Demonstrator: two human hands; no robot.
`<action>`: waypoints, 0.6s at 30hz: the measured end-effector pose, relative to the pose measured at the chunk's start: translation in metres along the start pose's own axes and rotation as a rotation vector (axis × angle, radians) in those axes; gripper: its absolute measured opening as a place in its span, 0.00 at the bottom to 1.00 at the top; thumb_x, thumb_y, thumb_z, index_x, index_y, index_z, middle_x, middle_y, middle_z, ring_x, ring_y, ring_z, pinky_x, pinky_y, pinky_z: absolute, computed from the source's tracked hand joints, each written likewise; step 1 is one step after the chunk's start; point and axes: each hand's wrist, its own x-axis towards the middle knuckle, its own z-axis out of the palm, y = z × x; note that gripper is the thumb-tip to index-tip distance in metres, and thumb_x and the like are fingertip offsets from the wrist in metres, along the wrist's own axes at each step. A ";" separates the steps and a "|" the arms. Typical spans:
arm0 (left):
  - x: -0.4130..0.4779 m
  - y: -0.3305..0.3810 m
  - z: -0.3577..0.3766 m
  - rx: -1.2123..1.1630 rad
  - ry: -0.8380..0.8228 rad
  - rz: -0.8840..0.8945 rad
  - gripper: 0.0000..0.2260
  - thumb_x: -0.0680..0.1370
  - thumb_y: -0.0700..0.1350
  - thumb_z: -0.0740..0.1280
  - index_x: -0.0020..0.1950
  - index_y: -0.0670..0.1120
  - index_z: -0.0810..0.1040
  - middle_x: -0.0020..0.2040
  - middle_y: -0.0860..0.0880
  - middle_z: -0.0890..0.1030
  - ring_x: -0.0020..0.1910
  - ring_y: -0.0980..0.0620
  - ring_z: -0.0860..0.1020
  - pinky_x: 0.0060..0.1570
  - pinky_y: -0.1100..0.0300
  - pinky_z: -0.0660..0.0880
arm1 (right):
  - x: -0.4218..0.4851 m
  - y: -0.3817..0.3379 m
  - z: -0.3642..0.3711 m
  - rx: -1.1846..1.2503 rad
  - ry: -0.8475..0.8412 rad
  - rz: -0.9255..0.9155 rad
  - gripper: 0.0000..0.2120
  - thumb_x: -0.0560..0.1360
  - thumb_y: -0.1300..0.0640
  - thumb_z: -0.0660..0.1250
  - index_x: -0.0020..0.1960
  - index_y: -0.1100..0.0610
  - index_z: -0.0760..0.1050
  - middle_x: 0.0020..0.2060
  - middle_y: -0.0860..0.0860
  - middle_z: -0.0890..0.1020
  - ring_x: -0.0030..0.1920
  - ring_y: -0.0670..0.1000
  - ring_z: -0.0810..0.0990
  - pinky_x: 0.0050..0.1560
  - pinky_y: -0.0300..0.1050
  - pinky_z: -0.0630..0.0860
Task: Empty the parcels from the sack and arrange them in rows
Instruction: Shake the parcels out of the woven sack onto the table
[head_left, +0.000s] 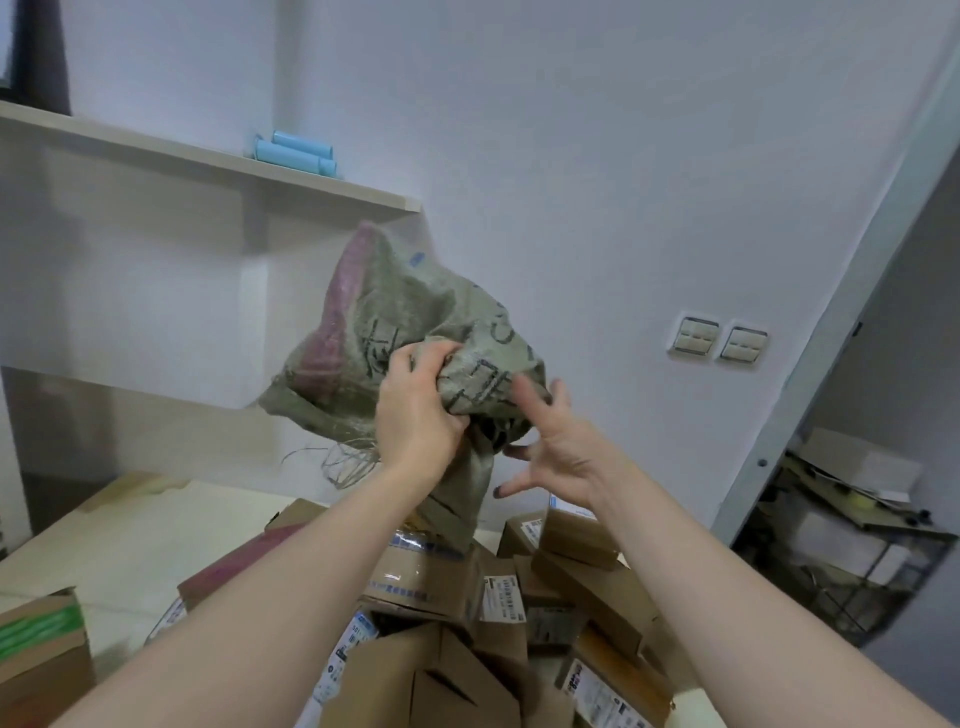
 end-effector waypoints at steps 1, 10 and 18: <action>-0.005 0.006 0.007 -0.002 0.039 0.032 0.27 0.70 0.40 0.73 0.63 0.61 0.72 0.66 0.51 0.70 0.60 0.45 0.74 0.52 0.54 0.74 | -0.002 0.001 0.016 -0.085 -0.021 -0.012 0.50 0.58 0.41 0.79 0.74 0.46 0.58 0.66 0.49 0.74 0.68 0.62 0.71 0.53 0.79 0.71; -0.005 0.022 0.013 -0.413 -0.408 -0.127 0.50 0.64 0.58 0.75 0.74 0.68 0.43 0.76 0.50 0.61 0.74 0.48 0.64 0.71 0.42 0.64 | 0.030 -0.004 0.009 0.268 0.455 -0.272 0.30 0.68 0.72 0.75 0.65 0.58 0.69 0.53 0.55 0.82 0.52 0.56 0.83 0.52 0.55 0.81; 0.047 0.006 -0.018 -0.146 -0.251 -0.400 0.45 0.64 0.80 0.59 0.75 0.70 0.40 0.81 0.49 0.42 0.78 0.34 0.44 0.71 0.28 0.48 | 0.029 -0.003 -0.019 0.102 0.223 -0.308 0.31 0.66 0.69 0.76 0.67 0.60 0.71 0.58 0.60 0.82 0.57 0.59 0.83 0.56 0.57 0.80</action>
